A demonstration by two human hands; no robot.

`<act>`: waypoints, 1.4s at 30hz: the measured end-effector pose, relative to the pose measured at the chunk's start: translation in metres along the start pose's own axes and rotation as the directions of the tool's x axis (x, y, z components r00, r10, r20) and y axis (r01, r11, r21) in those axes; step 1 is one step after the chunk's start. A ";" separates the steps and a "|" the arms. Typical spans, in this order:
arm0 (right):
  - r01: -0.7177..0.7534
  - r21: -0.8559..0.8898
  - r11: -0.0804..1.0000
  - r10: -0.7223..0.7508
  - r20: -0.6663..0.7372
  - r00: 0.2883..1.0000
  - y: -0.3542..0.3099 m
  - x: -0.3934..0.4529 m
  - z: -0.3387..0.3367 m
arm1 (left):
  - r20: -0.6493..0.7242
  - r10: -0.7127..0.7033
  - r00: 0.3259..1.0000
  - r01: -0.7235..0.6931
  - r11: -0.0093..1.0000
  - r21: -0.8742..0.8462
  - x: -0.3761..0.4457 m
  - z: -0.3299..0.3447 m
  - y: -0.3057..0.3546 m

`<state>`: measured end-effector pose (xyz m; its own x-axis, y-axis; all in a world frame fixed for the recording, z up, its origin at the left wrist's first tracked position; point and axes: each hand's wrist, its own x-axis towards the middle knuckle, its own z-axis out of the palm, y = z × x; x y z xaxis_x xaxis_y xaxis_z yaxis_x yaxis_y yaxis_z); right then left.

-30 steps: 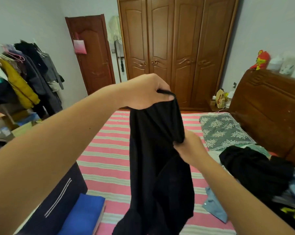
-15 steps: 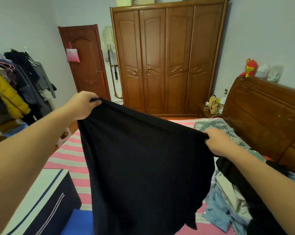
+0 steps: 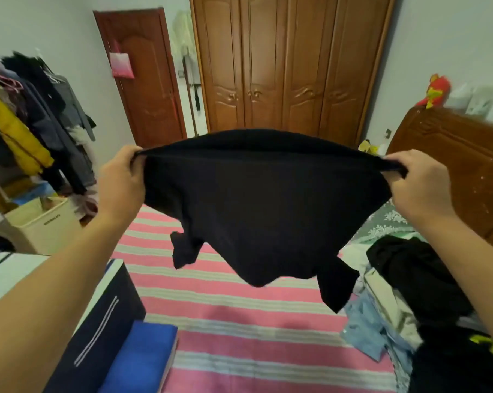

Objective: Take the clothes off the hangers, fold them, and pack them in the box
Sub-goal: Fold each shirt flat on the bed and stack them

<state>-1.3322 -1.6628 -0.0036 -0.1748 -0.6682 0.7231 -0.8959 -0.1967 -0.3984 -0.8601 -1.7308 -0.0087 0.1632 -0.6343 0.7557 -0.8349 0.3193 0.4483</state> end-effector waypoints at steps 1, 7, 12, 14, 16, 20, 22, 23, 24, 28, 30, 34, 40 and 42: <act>-0.045 0.017 0.999 0.044 0.048 0.998 0.010 -0.027 -0.002 | 0.042 0.040 0.998 -0.042 0.998 0.052 -0.028 -0.005 -0.015; -0.580 -0.022 0.814 0.527 0.446 0.723 0.079 -0.228 0.031 | 0.581 -0.079 0.810 -0.046 0.979 0.198 -0.267 -0.011 -0.115; -0.991 -0.017 -0.136 0.756 0.644 -0.115 0.102 -0.367 0.062 | 0.542 -0.623 0.564 0.542 0.774 0.327 -0.426 -0.006 -0.144; -0.939 -0.107 -0.328 0.707 0.631 -0.319 0.104 -0.404 0.064 | 0.531 -0.829 0.175 0.867 0.385 0.315 -0.462 -0.001 -0.137; -0.903 -0.182 -0.390 0.687 0.596 -0.416 0.101 -0.433 0.064 | 0.528 -0.832 -0.173 0.934 0.032 0.357 -0.495 0.004 -0.132; -0.914 -0.173 -0.367 0.741 0.539 -0.400 0.105 -0.478 0.064 | 0.449 -0.831 -0.329 0.932 -0.209 0.296 -0.512 0.004 -0.108; -0.909 -0.092 -0.406 0.752 0.532 -0.390 0.105 -0.489 0.059 | 0.452 -0.836 -0.312 0.947 -0.237 0.215 -0.508 0.001 -0.094; -0.895 -0.035 -0.445 0.751 0.530 -0.394 0.105 -0.494 0.055 | 0.449 -0.838 -0.310 0.950 -0.257 0.177 -0.506 -0.002 -0.089; -0.875 0.021 -0.484 0.747 0.532 -0.400 0.107 -0.499 0.051 | 0.436 -0.847 -0.305 0.952 -0.271 0.139 -0.504 -0.004 -0.085; -0.782 0.023 -0.623 0.684 0.501 -0.530 0.116 -0.509 0.047 | 0.361 -0.865 -0.350 0.935 -0.344 0.083 -0.504 -0.005 -0.098; -0.731 -0.053 -0.680 0.621 0.489 -0.613 0.116 -0.504 0.049 | 0.374 -0.799 -0.471 0.876 -0.475 0.087 -0.500 -0.004 -0.109; -0.685 0.002 -0.729 0.576 0.543 -0.611 0.101 -0.439 0.083 | 0.431 -0.722 -0.541 0.832 -0.535 0.148 -0.453 0.020 -0.111; -0.705 0.376 -0.602 0.690 0.690 -0.221 0.100 -0.222 0.135 | 0.652 -0.742 -0.154 0.846 -0.440 -0.300 -0.242 0.101 -0.104; -0.640 0.507 -0.578 0.686 0.726 -0.043 0.095 -0.141 0.128 | 0.708 -0.706 0.023 0.731 -0.471 -0.493 -0.159 0.103 -0.093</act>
<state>-1.3405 -1.6790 -0.2152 -0.3101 -0.6272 -0.7145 0.8365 0.1771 -0.5186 -0.8631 -1.7321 -0.2198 0.2211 -0.7383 -0.6372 0.7718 -0.2670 0.5772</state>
